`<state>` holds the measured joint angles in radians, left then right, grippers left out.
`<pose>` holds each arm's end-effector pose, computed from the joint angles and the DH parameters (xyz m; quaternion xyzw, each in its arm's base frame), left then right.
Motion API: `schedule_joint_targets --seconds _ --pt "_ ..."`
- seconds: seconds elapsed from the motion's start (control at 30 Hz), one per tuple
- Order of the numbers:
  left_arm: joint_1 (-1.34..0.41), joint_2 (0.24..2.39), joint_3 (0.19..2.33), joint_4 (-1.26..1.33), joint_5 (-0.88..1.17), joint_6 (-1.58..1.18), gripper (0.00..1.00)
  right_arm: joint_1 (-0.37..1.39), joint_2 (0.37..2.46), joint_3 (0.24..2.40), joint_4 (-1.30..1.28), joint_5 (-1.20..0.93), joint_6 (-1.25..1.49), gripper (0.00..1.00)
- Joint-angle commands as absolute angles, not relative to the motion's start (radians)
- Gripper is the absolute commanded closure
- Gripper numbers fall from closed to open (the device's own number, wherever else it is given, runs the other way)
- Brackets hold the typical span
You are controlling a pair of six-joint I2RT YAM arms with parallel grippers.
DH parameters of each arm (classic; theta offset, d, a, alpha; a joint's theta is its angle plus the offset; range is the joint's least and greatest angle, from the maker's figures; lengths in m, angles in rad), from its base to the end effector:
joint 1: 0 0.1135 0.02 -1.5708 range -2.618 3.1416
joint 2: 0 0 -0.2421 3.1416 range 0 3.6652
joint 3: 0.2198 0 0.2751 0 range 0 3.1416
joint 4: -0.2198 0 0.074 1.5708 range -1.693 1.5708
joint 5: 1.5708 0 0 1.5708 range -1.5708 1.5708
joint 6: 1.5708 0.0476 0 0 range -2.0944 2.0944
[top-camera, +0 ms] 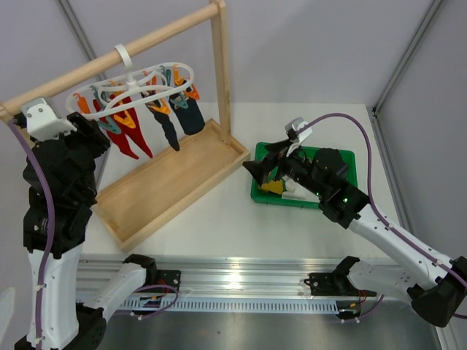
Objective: Clip the socks to the hanger
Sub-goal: Open the clamp at the hanger.
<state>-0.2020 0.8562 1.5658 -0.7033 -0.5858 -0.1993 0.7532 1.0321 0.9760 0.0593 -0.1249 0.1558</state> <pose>0.1420 -0.0022 0.5175 -0.2039 0.6751 0.0641 0.7061 0.2064 0.2016 0.3665 -0.2496 0.6604 0.3499 0.6158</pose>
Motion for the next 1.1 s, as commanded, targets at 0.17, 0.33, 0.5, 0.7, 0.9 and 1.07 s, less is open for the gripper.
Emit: schedule_joint_targets --seconds 0.17,0.33,0.5,0.7,0.9,1.07 --pt "-0.143 0.841 1.533 -0.655 -0.528 -0.163 0.44 0.753 1.005 0.965 0.117 -0.16 0.135 0.01" --pt "-0.133 0.848 1.549 -0.675 -0.474 -0.189 0.45 0.758 1.017 0.972 0.152 -0.236 0.133 0.0" --pt "-0.133 0.856 1.574 -0.71 -0.42 -0.225 0.44 0.81 1.095 1.032 0.235 -0.281 0.135 0.01" --pt "-0.133 0.87 1.594 -0.755 -0.365 -0.261 0.42 0.946 1.262 1.179 0.363 -0.196 0.036 0.01" --pt "-0.133 0.882 1.615 -0.784 -0.382 -0.279 0.39 0.977 1.494 1.395 0.488 -0.245 0.035 0.1" --pt "-0.133 0.876 1.615 -0.778 -0.365 -0.288 0.38 1.009 1.64 1.502 0.584 -0.244 0.029 0.13"
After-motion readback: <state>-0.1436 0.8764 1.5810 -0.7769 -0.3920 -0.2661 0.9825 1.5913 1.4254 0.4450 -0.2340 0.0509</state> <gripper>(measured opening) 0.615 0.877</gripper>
